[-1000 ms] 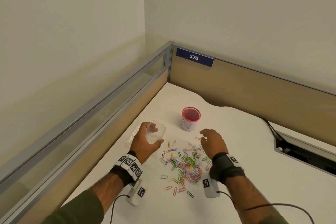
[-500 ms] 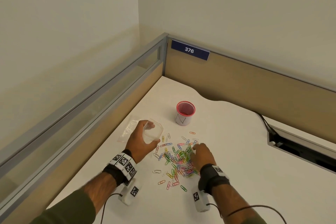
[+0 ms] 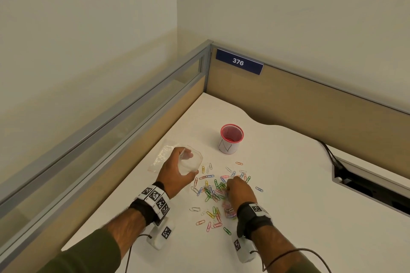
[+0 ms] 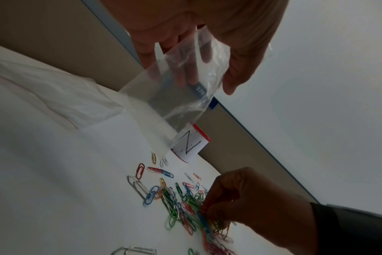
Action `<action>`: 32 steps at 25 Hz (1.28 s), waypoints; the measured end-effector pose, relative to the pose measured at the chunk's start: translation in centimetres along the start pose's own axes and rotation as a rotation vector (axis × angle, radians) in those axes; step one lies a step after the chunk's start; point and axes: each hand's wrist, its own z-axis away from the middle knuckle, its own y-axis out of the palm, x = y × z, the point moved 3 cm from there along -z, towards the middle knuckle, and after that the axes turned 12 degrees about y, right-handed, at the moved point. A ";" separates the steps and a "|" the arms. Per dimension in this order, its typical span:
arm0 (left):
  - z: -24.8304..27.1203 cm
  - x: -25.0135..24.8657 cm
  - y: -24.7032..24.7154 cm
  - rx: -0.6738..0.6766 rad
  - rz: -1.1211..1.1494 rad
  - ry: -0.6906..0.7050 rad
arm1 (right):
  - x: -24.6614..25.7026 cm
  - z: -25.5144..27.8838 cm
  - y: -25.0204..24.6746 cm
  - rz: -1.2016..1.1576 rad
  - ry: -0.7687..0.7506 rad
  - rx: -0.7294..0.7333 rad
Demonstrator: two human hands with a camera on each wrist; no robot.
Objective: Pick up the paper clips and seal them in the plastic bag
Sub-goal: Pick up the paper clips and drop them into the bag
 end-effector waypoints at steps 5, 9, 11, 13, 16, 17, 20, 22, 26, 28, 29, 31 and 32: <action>-0.3 0.4 0.3 0.012 -0.009 -0.007 | -1.4 -0.3 -2.6 -0.242 0.094 0.001; -0.4 0.3 0.9 0.033 -0.025 -0.003 | -0.8 1.5 -7.8 -0.598 0.023 -0.094; -0.5 0.2 1.3 0.046 -0.033 0.005 | 0.8 2.8 -11.1 -0.759 -0.032 -0.125; -0.6 0.0 1.6 0.050 -0.044 0.016 | 2.8 3.9 -13.9 -0.839 -0.113 -0.176; -0.6 -0.5 2.2 0.062 -0.039 0.026 | 5.9 4.8 -15.3 -0.830 -0.208 -0.163; -0.6 -0.7 2.3 0.062 -0.037 0.026 | 6.9 4.8 -15.3 -0.799 -0.234 -0.160; -0.8 -1.0 2.6 0.071 -0.041 0.003 | 8.7 5.0 -14.7 -0.658 -0.305 -0.173; -0.8 -1.1 2.6 0.074 -0.020 -0.007 | 9.2 5.2 -14.3 -0.576 -0.333 -0.169; -0.6 -0.8 2.0 0.045 -0.007 0.036 | 8.0 5.6 -15.2 -0.659 -0.353 -0.247; -0.5 -0.6 1.5 0.030 0.006 0.037 | 5.7 4.6 -15.2 -0.687 -0.297 -0.293; -0.4 -0.5 1.1 0.019 0.018 0.032 | 4.1 3.8 -14.5 -0.661 -0.250 -0.290; -0.1 -0.1 0.4 -0.005 0.042 0.018 | 0.1 2.1 -11.1 -0.503 -0.106 -0.191; 0.1 0.0 0.0 -0.019 0.052 0.013 | -1.9 1.7 -8.7 -0.391 -0.026 -0.099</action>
